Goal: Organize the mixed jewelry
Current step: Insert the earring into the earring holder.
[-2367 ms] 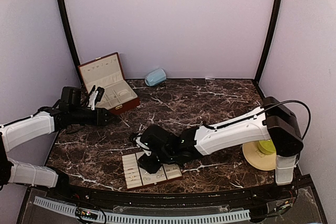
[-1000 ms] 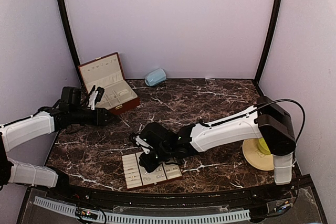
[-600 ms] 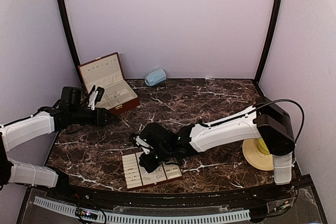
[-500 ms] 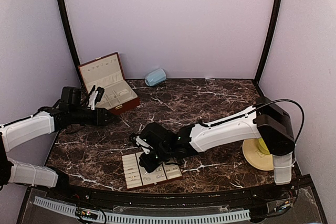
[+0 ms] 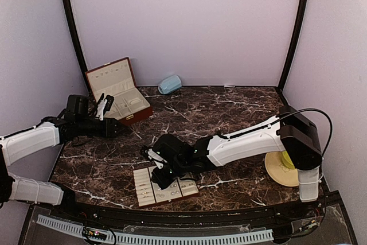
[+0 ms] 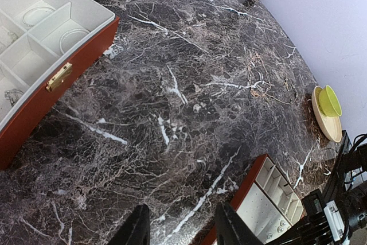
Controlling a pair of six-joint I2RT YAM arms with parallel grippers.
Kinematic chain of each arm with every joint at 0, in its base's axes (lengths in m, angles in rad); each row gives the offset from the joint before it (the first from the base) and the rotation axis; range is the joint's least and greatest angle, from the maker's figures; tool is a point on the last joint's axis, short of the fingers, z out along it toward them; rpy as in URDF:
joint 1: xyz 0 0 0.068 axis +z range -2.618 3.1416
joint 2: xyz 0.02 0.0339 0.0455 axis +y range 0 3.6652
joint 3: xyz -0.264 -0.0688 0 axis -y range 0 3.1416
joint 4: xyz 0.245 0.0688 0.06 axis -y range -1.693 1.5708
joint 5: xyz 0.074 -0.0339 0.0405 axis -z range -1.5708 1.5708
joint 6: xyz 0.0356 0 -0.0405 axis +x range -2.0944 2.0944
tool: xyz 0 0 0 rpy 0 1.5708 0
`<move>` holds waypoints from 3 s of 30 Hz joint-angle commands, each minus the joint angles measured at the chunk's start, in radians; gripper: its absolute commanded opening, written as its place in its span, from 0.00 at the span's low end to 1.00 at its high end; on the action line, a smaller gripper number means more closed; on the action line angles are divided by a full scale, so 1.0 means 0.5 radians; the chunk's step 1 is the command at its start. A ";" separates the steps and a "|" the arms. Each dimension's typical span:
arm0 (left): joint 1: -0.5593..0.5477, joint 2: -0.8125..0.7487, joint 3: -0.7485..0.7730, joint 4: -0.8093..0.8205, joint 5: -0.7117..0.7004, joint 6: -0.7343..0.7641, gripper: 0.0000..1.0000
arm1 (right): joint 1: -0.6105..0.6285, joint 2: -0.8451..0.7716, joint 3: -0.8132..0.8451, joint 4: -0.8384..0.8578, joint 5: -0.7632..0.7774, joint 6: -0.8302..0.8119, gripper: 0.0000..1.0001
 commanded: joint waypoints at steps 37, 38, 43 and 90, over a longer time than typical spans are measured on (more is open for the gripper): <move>0.005 -0.008 0.040 0.031 0.014 0.029 0.42 | 0.059 -0.064 -0.045 -0.070 0.012 -0.011 0.00; 0.005 -0.008 0.040 0.032 0.014 0.029 0.42 | 0.058 -0.066 -0.045 -0.069 0.020 -0.011 0.00; 0.005 -0.010 0.043 0.030 0.012 0.032 0.42 | 0.059 -0.083 -0.036 -0.052 0.065 -0.001 0.00; 0.005 -0.444 0.003 -0.017 -0.494 0.012 0.62 | 0.115 0.107 0.372 -0.528 0.542 0.048 0.31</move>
